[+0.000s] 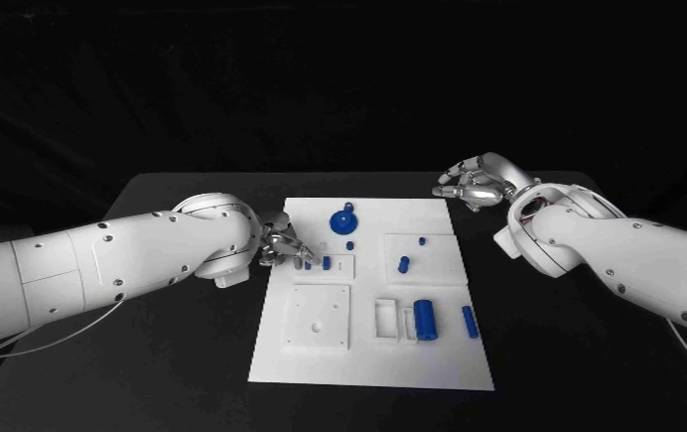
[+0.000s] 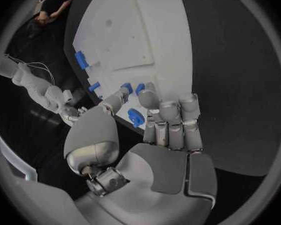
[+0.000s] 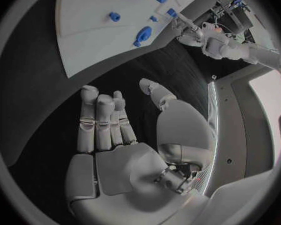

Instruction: Assemble the parts on the task board

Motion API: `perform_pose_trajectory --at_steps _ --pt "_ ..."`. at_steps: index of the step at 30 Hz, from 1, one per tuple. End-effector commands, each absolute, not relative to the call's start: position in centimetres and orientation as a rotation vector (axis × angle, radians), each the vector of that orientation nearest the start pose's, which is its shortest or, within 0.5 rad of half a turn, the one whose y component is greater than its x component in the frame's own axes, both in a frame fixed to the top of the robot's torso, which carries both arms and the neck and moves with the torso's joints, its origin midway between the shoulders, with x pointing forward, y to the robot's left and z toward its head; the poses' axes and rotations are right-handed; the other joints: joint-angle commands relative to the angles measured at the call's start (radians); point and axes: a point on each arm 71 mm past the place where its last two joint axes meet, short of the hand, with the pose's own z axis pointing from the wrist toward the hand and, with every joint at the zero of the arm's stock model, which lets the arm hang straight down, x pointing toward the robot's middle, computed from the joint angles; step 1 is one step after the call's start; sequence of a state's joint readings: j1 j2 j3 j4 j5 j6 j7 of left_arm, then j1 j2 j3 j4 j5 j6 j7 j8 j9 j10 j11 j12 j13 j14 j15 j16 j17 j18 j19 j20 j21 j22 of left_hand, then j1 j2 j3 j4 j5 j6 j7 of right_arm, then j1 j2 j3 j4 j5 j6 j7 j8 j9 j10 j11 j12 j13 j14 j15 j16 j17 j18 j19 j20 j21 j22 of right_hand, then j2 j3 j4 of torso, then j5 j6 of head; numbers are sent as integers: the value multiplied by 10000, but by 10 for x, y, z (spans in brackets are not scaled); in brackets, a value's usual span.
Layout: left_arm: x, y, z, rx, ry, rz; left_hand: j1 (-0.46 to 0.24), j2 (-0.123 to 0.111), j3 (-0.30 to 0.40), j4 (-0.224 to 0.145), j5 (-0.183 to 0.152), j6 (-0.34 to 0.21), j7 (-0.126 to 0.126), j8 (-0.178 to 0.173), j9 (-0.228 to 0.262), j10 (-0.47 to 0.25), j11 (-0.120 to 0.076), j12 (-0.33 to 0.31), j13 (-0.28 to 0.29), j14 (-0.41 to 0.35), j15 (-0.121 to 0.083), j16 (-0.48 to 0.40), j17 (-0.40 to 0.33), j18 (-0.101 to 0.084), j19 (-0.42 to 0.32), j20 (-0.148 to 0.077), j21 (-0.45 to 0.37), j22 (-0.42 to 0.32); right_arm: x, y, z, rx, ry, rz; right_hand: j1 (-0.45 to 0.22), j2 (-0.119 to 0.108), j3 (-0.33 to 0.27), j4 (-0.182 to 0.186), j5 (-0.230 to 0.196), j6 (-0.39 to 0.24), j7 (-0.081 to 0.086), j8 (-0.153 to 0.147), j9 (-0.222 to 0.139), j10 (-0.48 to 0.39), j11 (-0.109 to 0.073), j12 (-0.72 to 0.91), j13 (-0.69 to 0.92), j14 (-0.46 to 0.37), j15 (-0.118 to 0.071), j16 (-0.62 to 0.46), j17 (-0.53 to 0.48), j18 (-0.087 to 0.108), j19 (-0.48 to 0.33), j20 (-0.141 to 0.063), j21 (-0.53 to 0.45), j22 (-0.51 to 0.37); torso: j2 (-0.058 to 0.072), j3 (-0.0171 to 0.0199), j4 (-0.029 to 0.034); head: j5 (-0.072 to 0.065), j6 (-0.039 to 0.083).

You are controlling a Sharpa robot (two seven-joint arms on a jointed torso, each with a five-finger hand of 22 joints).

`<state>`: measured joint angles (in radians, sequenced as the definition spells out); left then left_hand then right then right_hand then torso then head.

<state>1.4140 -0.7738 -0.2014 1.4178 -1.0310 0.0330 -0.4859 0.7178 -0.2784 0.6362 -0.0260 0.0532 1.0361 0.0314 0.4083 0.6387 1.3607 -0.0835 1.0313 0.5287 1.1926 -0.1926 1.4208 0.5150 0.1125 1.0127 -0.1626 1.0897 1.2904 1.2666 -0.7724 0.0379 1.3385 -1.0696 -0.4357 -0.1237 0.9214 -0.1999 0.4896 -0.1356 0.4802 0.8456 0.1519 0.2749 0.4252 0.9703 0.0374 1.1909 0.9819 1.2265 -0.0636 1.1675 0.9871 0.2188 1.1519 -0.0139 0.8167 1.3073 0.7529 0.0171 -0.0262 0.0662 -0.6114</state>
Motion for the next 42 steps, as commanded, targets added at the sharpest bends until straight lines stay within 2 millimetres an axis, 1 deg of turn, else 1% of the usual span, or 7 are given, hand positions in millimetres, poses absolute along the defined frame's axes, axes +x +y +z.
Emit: perform_pose_trajectory --at_steps 1,4,9,13,17,27,42 --pt "520 219 -171 -2699 21138 -4249 212 15 -85 66 -31 -376 136 -49 43 -344 154 -341 -144 -283 193 -334 -152 -187 -328 -902 -269 -103 543 -233 -133 3421 15289 7093 -65 -17 -35 10 56 2 51 -29 -10 -35 59 68 -12 43 -34 6 -10 430 55 -30 -67 163 -2 4 14 -19 0" --pt "523 218 -164 -3293 20606 -5074 372 3 -200 66 -37 -680 262 -22 115 -828 290 -825 -355 -716 349 -788 -360 -329 -754 -757 -643 -247 543 -233 -133 3423 15289 7089 -66 -17 -37 10 56 1 51 -29 -10 -35 59 68 -13 43 -34 6 -10 430 55 -29 -68 163 -1 8 9 -25 13" --pt "527 211 -156 -3889 19670 -6537 1248 327 -185 -313 20 -1405 754 -56 182 -2419 833 -2402 -1120 -2224 1121 -2192 -1040 -810 -2210 -187 -1787 -617 543 -232 -133 3415 15292 7099 -69 -17 -38 12 57 0 51 -30 -10 -36 60 70 -15 42 -34 6 -11 430 56 -29 -68 163 -2 20 10 -34 45" --pt "527 194 -142 -2193 18008 -8304 3344 863 -131 -1886 536 -2107 1183 -132 40 -3254 1347 -3408 -1835 -3107 1954 -3030 -1568 -950 -3303 636 -2537 -709 543 -233 -133 3427 15278 7090 -71 -17 -40 12 57 -1 51 -30 -11 -36 60 71 -17 43 -33 6 -12 430 56 -29 -68 163 3 15 3 -52 68" --pt "522 175 -132 296 16323 -8600 4493 1198 47 -2582 1090 -2239 1112 -193 -333 -3760 1611 -4422 -2591 -3213 2165 -3248 -1766 -923 -3474 863 -2807 -745 543 -233 -133 3429 15269 7092 -69 -16 -39 12 58 -1 51 -30 -11 -36 60 72 -18 42 -33 6 -12 430 56 -29 -69 163 7 16 10 -55 123" --pt "527 154 -143 2272 15951 -7982 5046 1080 -236 -2579 901 -1601 1127 -506 -996 -3249 1959 -6130 -3810 -2592 2027 -3210 -1903 -820 -2887 745 -2928 -686 543 -233 -133 3404 15280 7139 -67 -13 -39 11 60 -1 51 -29 -11 -37 60 74 -22 42 -33 6 -14 430 56 -30 -70 163 7 8 -17 -53 155" --pt "532 138 -171 3482 16469 -7104 4815 1094 -490 -2497 519 -1339 1078 -667 -1271 -2726 1724 -6738 -4175 -1225 1697 -1872 -1380 -360 -1420 403 -2113 -286 543 -230 -133 3329 15332 7225 -71 -7 -40 14 76 -2 52 -29 -12 -37 60 79 -28 41 -33 5 -16 430 55 -29 -73 163 38 -9 -40 -103 140"
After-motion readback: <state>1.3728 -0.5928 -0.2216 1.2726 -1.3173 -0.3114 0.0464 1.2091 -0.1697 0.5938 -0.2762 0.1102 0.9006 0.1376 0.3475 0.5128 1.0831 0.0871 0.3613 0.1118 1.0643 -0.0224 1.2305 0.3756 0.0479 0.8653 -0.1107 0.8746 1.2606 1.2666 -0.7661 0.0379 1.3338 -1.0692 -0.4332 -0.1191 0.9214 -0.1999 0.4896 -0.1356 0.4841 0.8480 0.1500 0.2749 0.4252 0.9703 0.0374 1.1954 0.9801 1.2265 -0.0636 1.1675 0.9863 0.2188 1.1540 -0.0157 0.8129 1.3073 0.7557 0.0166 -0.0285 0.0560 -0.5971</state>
